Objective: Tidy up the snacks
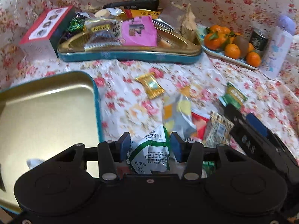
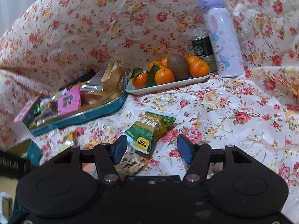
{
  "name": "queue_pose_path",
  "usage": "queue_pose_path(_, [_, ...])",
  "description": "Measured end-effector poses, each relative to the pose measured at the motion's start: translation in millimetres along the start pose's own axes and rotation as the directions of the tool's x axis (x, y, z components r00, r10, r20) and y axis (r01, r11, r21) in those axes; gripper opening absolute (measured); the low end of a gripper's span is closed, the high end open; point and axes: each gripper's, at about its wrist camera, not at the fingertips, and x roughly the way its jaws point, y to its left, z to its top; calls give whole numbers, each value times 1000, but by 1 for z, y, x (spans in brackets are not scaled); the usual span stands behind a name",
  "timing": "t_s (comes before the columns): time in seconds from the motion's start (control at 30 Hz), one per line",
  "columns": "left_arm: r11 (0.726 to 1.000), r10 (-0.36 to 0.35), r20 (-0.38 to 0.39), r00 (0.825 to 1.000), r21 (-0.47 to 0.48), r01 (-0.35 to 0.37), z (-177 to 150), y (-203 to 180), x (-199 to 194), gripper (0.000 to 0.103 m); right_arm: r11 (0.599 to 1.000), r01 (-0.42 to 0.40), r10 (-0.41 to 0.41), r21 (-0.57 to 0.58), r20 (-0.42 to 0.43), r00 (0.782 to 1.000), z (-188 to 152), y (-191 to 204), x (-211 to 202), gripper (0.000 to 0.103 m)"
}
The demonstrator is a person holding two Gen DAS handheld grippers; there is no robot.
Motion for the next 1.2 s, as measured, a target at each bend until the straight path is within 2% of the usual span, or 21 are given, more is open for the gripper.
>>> queue_pose_path(0.27, [997, -75, 2, 997, 23, 75, -11, -14, -2, 53, 989, -29, 25, 142, 31, 999, 3, -21, -2, 58])
queue_pose_path(0.37, [993, -121, -16, 993, 15, 121, -11, -11, -5, 53, 987, -34, 28, 157, 35, 999, 3, -23, -1, 58])
queue_pose_path(0.53, [983, -186, -3, 983, 4, 186, -12, 1, -18, 53, 986, -36, 31, 161, 36, 999, 3, -24, -2, 58])
queue_pose_path(0.67, [980, -195, -33, 980, 44, 196, -16, 0, -16, 53, 986, -35, 29, 164, 37, 999, 2, -24, -4, 58])
queue_pose_path(0.8, [983, -167, -38, 985, 75, 169, -24, -6, -12, 55, 986, -35, 29, 164, 37, 999, 2, -24, -4, 58])
queue_pose_path(1.1, [989, -135, -36, 990, 53, 137, -23, -6, -1, 59, 986, -35, 29, 165, 37, 999, 2, -23, -4, 58])
queue_pose_path(1.2, [991, -114, -17, 993, 72, 115, -26, -9, 2, 60, 986, -35, 29, 165, 37, 999, 2, -24, -4, 58])
